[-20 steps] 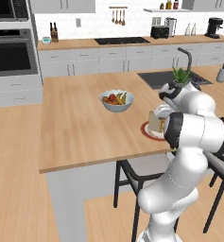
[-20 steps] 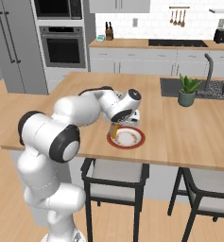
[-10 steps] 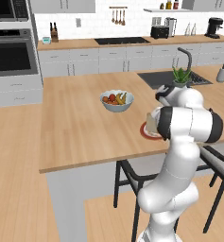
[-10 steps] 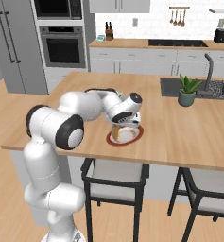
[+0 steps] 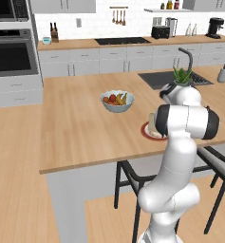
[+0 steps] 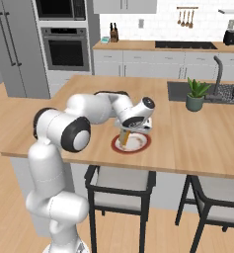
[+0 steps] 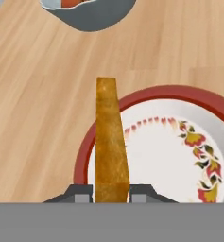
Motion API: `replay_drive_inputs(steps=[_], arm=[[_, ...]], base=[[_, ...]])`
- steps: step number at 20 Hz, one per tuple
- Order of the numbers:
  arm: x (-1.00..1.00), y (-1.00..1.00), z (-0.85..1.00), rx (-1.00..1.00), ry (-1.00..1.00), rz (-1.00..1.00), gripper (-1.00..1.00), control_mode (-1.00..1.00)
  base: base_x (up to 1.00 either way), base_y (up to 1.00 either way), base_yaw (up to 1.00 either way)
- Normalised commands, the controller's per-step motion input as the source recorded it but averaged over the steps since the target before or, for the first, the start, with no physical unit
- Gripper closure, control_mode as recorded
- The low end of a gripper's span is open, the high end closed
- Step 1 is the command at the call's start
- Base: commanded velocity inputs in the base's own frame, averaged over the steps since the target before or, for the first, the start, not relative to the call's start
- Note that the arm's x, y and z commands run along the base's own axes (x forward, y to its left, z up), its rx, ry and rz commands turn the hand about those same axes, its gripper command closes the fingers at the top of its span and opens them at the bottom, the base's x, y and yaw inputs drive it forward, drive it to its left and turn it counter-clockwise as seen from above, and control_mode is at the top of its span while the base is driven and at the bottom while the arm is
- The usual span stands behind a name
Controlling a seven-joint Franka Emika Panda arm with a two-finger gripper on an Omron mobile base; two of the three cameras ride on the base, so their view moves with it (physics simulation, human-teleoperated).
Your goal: Start the toaster. Once the lever pops up, take the bread to the plate on the dining counter.
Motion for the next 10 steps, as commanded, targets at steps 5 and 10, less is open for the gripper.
replay_drive_inputs(steps=[5, 10], arm=[[0.00, -0.03, -0.02, 0.02, 0.00, 0.00, -1.00, -1.00], [0.00, -0.04, -0.01, 0.02, 0.00, 0.00, -1.00, -1.00]], base=[[0.00, 0.00, 0.00], [0.00, 0.00, 0.00]])
